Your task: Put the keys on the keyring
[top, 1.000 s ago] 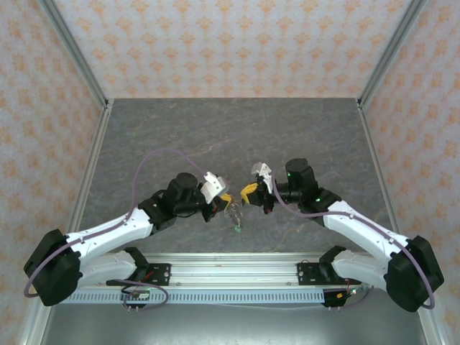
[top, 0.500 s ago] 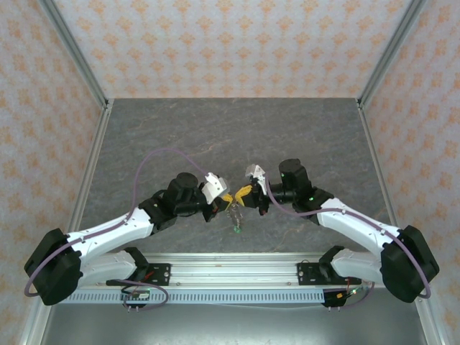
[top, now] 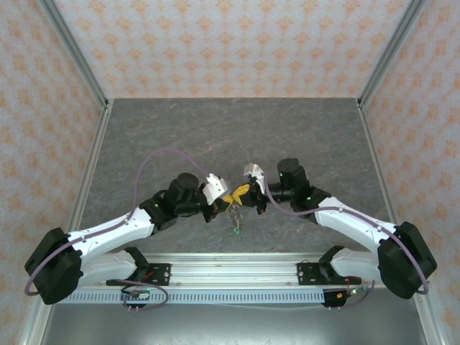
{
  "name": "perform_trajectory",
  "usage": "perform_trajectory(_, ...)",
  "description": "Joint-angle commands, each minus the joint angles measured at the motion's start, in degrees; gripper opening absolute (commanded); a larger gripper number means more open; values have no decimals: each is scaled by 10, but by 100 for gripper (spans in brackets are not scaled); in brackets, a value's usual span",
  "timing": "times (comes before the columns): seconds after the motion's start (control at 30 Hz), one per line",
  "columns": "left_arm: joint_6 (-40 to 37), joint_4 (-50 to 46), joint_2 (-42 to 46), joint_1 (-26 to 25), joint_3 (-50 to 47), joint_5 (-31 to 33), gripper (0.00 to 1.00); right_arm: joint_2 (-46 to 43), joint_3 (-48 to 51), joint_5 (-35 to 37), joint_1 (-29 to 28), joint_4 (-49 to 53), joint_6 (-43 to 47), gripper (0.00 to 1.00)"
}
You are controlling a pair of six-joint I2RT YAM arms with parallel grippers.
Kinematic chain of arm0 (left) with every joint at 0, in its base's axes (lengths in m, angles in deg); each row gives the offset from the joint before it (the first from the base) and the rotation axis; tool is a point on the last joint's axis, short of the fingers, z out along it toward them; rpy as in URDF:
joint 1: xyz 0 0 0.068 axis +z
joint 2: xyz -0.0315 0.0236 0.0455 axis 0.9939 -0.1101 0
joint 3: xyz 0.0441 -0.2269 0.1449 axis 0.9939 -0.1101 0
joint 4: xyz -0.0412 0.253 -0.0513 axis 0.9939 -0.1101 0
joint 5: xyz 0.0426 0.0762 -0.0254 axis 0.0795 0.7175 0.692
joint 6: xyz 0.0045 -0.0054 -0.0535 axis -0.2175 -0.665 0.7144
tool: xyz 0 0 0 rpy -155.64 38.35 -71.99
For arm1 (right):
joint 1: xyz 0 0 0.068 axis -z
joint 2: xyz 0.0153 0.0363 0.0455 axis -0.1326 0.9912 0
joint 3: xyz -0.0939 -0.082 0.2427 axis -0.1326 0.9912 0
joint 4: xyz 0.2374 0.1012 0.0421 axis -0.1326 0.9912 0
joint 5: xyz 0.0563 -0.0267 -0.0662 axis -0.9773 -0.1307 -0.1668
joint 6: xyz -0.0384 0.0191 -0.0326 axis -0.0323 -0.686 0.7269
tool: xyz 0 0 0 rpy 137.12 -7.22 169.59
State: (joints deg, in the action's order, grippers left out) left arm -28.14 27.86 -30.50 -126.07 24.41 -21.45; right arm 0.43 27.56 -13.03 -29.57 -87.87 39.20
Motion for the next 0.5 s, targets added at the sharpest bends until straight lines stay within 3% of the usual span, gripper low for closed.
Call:
perform_trajectory(0.0,-8,35,4,-4,22,-12,0,3,-19,-6,-6,-26,1,0)
perform_trajectory(0.3,-3,40,9,-4,22,-14,0,3,-21,72,-7,40,45,0)
perform_trajectory(0.47,-5,39,9,-4,22,-17,0,1,-15,81,-7,51,55,0)
